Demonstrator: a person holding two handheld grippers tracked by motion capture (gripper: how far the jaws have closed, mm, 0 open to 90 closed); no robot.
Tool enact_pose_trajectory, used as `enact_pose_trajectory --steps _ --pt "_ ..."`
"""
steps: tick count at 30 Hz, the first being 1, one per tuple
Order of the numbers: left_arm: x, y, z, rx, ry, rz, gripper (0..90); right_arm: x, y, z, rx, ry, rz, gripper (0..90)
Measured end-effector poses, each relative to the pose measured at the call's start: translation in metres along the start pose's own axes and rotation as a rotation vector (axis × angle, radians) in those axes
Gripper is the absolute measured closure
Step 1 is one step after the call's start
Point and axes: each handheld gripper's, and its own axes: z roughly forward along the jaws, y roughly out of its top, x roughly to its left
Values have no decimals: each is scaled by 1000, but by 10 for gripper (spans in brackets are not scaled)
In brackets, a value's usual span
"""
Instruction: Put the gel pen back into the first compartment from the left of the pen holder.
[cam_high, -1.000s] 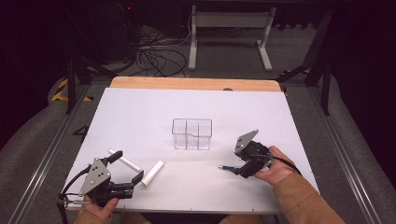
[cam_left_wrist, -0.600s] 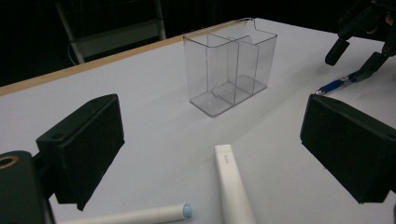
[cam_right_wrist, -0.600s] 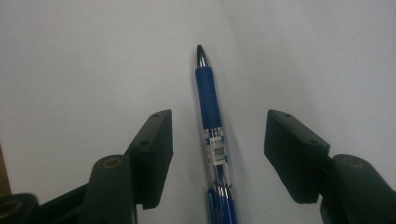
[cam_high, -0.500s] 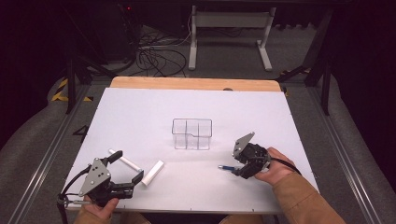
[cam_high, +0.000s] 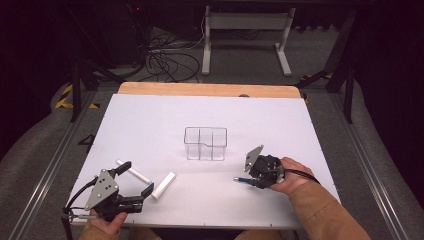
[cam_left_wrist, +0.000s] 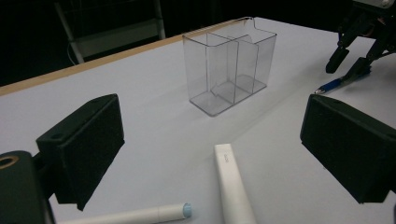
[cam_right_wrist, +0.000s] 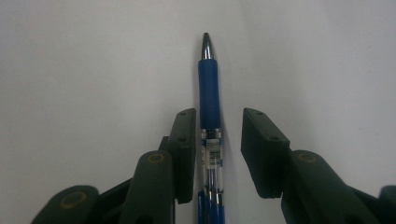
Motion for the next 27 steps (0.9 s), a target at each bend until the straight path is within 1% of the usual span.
enact_pose_trajectory --steps 1,2,4,6,9,14,15,18,19,25,27 --pt "0 0 0 -1 0 0 69 -1 0 1 -1 7 -7 662" --pt "0 0 0 -1 0 0 69 0 0 1 11 8 0 674" --pt "0 0 0 0 -1 0 69 0 0 3 15 18 1 686" --pt "0 0 0 0 0 1 69 0 0 5 25 21 -8 698" --pt "0 0 0 2 -1 1 69 0 -1 7 38 21 -7 718" --pt "0 0 0 3 0 1 69 0 -1 9 31 28 -13 757" --pt "0 0 0 3 0 1 69 0 -1 9 35 30 -7 764" --pt "0 0 0 3 -1 1 69 0 -1 9 37 28 -24 775" --pt "0 0 0 2 0 0 69 0 -1 9 37 30 -21 784" --pt "0 0 0 3 -1 2 69 1 -1 9 39 20 -35 789" --pt "0 0 0 3 -1 1 69 1 0 9 38 18 -32 790"
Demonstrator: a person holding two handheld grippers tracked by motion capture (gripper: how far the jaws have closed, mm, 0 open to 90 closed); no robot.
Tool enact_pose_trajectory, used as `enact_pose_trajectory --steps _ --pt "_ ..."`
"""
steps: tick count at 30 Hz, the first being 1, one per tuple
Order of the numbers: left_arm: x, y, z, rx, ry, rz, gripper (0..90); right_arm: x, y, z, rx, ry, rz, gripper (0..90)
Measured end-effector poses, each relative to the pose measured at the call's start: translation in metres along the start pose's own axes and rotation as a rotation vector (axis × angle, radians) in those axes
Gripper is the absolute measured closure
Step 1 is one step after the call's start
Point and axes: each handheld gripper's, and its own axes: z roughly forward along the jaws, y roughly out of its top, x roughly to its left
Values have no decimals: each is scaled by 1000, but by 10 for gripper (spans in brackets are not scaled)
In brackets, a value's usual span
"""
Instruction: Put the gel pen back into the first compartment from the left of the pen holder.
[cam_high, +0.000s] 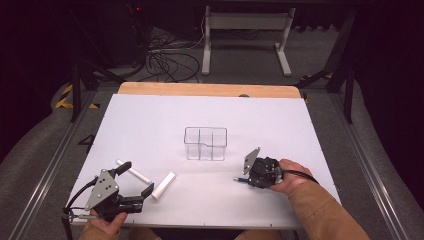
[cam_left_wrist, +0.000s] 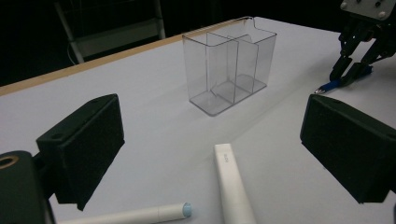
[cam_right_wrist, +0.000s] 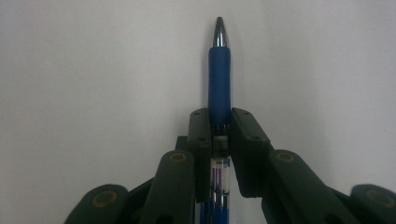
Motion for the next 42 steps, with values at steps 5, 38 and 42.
enact_pose_trajectory --steps 5,38,42 --pt "0 0 0 -1 1 -1 69 1 0 -1 10 -1 1 793" --pt "0 0 -1 -3 3 -2 69 2 19 -58 -287 -74 9 794" --pt "0 0 0 -4 4 -3 69 1 23 -65 -343 -88 22 794"
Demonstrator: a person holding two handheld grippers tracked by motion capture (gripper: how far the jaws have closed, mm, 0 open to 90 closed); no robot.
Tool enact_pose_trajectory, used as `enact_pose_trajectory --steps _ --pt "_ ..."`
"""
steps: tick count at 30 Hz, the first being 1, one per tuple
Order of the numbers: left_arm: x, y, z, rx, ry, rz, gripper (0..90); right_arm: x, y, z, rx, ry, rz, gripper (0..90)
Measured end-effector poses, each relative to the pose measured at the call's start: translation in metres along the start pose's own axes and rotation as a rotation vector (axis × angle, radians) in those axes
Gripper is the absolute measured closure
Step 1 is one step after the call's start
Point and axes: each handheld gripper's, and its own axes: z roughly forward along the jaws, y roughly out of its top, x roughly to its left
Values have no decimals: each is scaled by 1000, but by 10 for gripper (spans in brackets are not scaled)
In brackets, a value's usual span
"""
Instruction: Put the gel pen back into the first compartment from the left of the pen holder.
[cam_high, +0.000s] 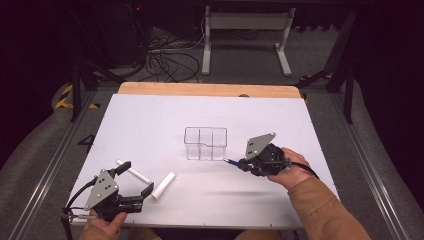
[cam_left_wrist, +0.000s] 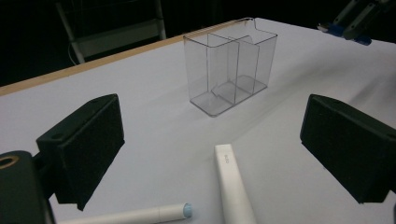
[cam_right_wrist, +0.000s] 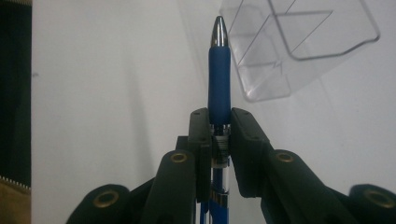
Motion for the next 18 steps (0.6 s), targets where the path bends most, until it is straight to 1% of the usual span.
enact_pose_trajectory --steps 6,7,9,12,15,18 --pt "0 0 0 1 0 2 69 -3 8 -8 -99 -13 39 794" --pt "0 0 0 1 0 2 69 -4 9 -10 -118 -17 36 794" --pt "0 0 0 -1 0 0 69 -5 12 -12 -151 -25 58 794" --pt "0 0 0 0 0 2 69 -7 15 -16 -204 -29 76 794" --pt "0 0 -1 2 1 2 69 -10 19 -19 -234 -46 85 794" --pt "0 0 0 2 0 2 69 -12 23 -21 -264 -49 106 793"
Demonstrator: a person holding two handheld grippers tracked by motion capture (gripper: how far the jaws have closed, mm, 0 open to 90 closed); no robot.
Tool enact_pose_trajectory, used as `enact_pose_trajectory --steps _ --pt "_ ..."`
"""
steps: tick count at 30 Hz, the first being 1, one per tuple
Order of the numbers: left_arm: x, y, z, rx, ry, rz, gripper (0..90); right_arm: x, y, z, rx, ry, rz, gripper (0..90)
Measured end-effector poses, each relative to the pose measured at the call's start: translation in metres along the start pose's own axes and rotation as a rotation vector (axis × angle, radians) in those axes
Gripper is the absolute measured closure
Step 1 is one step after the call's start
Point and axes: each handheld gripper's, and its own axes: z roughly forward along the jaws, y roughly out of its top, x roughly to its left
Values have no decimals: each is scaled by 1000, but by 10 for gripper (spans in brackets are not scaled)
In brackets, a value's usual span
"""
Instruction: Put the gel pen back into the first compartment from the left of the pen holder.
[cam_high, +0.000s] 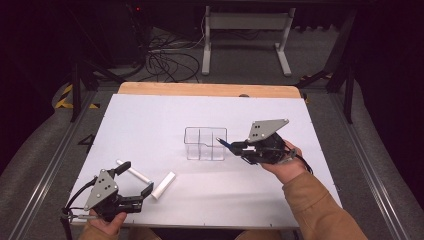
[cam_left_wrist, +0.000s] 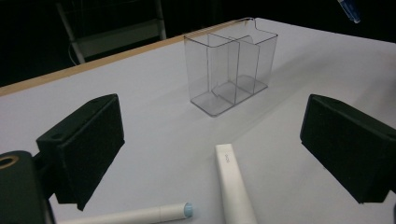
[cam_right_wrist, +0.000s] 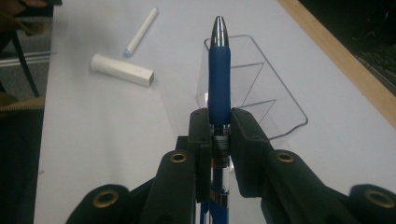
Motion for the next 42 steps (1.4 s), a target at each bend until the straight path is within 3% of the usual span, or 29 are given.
enact_pose_trajectory --steps 13,26,42 --pt "1 0 -1 2 0 10 69 -5 13 1 -113 -28 70 793" --pt "1 0 0 6 -2 11 70 -7 19 2 -178 -51 109 792" --pt "2 0 0 1 2 11 70 -14 40 28 -279 -51 138 790"
